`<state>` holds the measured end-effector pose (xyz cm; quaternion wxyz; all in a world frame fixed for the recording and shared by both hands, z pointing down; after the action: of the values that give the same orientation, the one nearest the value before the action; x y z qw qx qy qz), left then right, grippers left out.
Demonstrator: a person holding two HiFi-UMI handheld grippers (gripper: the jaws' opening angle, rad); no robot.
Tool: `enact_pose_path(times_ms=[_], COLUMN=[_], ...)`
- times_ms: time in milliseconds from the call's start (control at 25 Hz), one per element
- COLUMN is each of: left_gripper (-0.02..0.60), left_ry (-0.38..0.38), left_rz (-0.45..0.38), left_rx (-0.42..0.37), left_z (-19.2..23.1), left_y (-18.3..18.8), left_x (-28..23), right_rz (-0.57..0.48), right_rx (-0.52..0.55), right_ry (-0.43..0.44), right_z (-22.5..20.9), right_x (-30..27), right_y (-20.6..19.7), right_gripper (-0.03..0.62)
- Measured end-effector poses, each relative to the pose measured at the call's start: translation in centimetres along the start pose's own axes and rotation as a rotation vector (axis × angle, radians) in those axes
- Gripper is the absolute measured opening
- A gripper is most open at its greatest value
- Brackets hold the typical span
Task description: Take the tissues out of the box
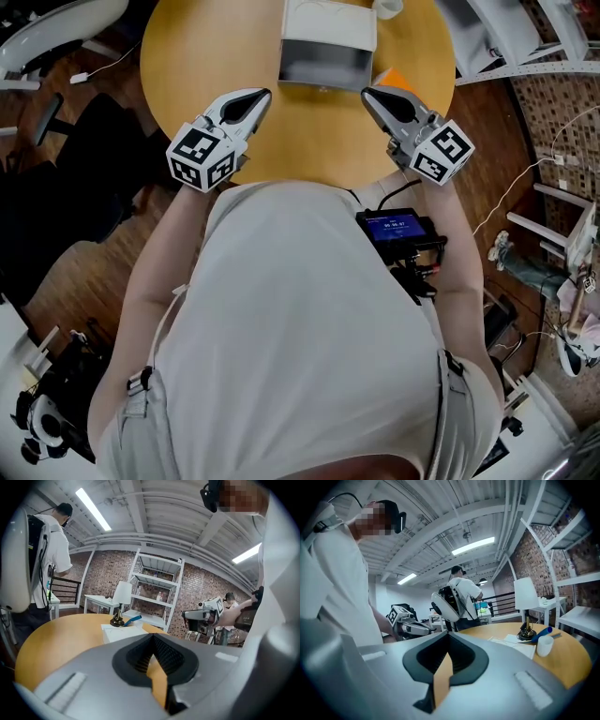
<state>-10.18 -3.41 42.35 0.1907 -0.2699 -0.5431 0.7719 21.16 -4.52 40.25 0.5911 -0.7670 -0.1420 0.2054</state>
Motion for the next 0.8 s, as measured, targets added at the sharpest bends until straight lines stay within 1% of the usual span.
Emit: enact_pose_path(times_ms=[240, 360, 600, 800], left_gripper=[0.000, 0.000, 0.000, 0.000], left_ry=[0.001, -0.006, -0.008, -0.018], left_rz=[-0.008, -0.009, -0.008, 0.008], left_rx=[0.001, 0.000, -0.004, -0.015], left_z=[0.0, -0.1, 0.0, -0.5], left_y=[0.1, 0.3, 0.6, 0.4], left_x=[0.0, 0.0, -0.1, -0.2], right_rz=[-0.003, -0.010, -0.009, -0.013], right_rx=[0.042, 0.047, 0.044, 0.033], right_ry=[0.035, 0.044, 0.045, 0.034], right_z=[0.6, 0.8, 0.7, 0.5], right_x=[0.0, 0.0, -0.3, -0.2], right_y=[0.4, 0.6, 1.0, 0.9], right_gripper=[0.000, 0.000, 0.000, 0.000])
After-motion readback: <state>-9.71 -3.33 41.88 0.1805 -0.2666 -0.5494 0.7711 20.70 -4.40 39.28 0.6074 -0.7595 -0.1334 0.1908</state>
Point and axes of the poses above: the fingertips, and each gripper's own axes: x backward along the fingers, z to its left, y out of its top, the point moved 10 cm from there along x, backward along the fingers, and after that the axes turned 2 degrees about -z, right-handed, at the moved point
